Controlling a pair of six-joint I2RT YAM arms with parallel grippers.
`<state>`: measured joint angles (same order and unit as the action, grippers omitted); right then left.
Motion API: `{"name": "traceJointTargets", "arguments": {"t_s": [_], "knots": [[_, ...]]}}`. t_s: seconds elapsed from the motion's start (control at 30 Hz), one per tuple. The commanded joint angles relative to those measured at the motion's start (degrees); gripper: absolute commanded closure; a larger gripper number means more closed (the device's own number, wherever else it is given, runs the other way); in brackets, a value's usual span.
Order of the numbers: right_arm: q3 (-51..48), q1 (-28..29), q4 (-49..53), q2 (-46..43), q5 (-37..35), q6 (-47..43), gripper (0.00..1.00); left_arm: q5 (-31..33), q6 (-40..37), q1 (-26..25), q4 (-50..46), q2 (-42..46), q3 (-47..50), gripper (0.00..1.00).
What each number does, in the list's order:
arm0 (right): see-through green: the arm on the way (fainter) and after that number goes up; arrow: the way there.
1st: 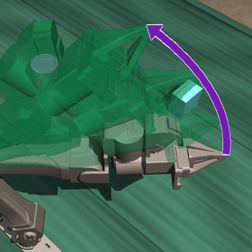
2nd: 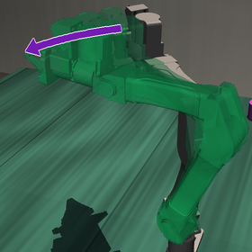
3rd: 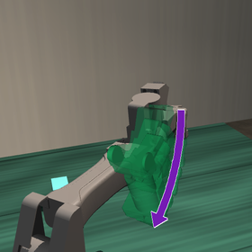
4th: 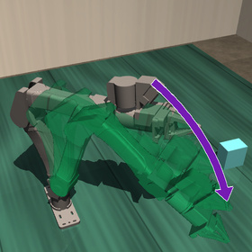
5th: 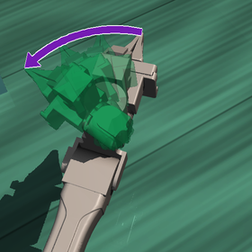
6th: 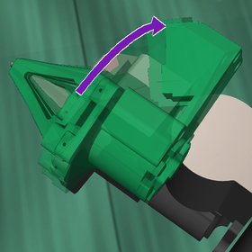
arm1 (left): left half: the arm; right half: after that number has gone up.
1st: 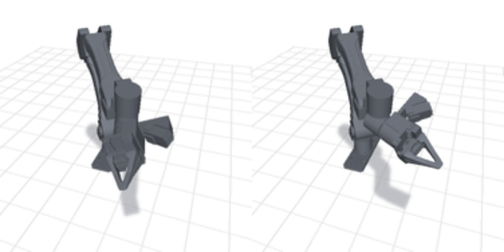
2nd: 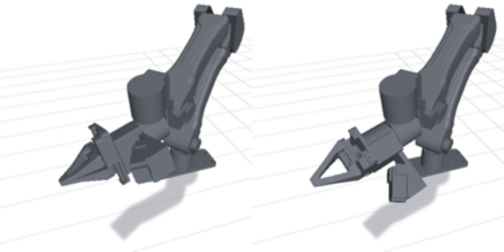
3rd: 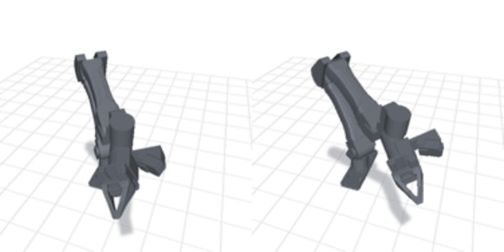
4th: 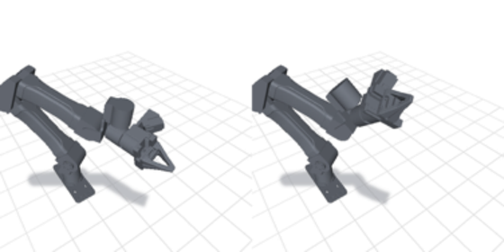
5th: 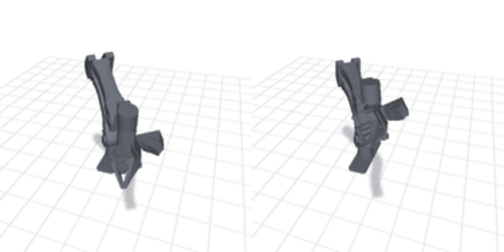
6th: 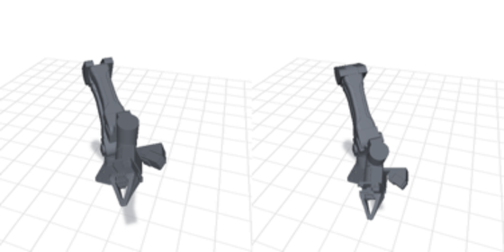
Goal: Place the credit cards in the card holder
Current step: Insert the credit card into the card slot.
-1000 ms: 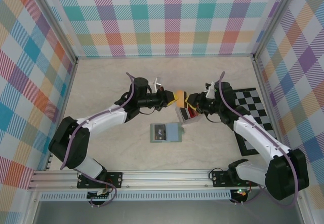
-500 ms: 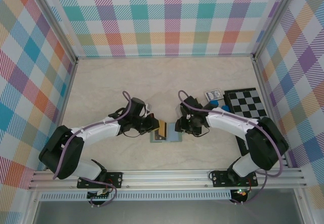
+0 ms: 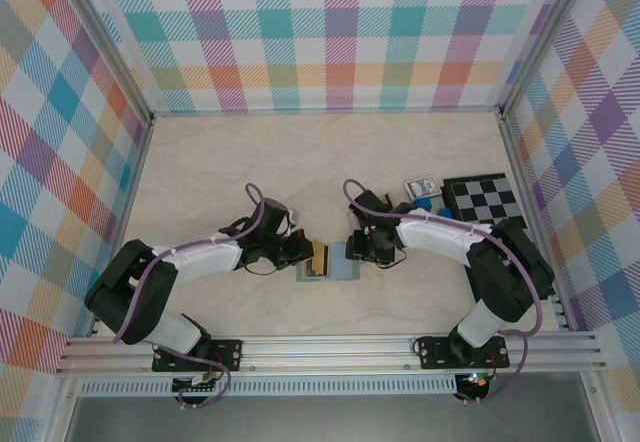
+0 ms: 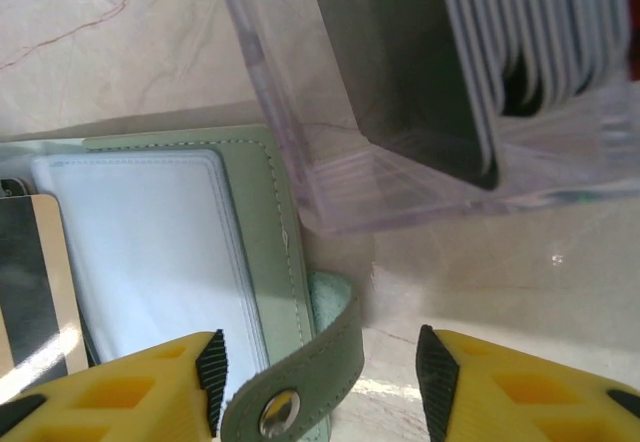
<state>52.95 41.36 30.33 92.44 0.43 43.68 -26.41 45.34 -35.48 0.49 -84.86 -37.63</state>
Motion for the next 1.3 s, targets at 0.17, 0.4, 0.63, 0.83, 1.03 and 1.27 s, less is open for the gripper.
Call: {"name": "traceJointTargets", "arguments": {"t_s": [0.17, 0.4, 0.63, 0.83, 1.03, 1.27], "knots": [[-0.88, 0.3, -2.33, 2.23, 0.67, -0.35, 0.7, 3.43, -2.21, -1.03, 2.19, -2.22, 1.74, 1.0], [-1.96, 0.3, -4.13, 2.7, 2.72, 0.17, 0.83, 4.61, -1.68, -2.72, 5.05, -3.07, 2.84, 1.0], [-2.45, 0.3, -4.73, 2.39, 3.4, 0.7, 0.85, 5.81, -1.51, -3.83, 6.72, -4.3, 2.92, 1.0], [-2.65, 0.3, -5.53, 2.3, 4.14, 1.47, 0.85, 6.84, -0.74, -4.67, 7.95, -4.88, 2.43, 1.0], [-3.02, 0.29, -6.15, 2.61, 5.58, 2.23, 0.88, 7.17, -0.06, -5.64, 8.56, -5.71, 1.71, 0.97], [-3.99, 0.3, -7.55, 1.7, 6.95, 3.4, 0.89, 8.48, -2.15, -8.3, 4.35, -7.67, -1.99, 0.91]]}}
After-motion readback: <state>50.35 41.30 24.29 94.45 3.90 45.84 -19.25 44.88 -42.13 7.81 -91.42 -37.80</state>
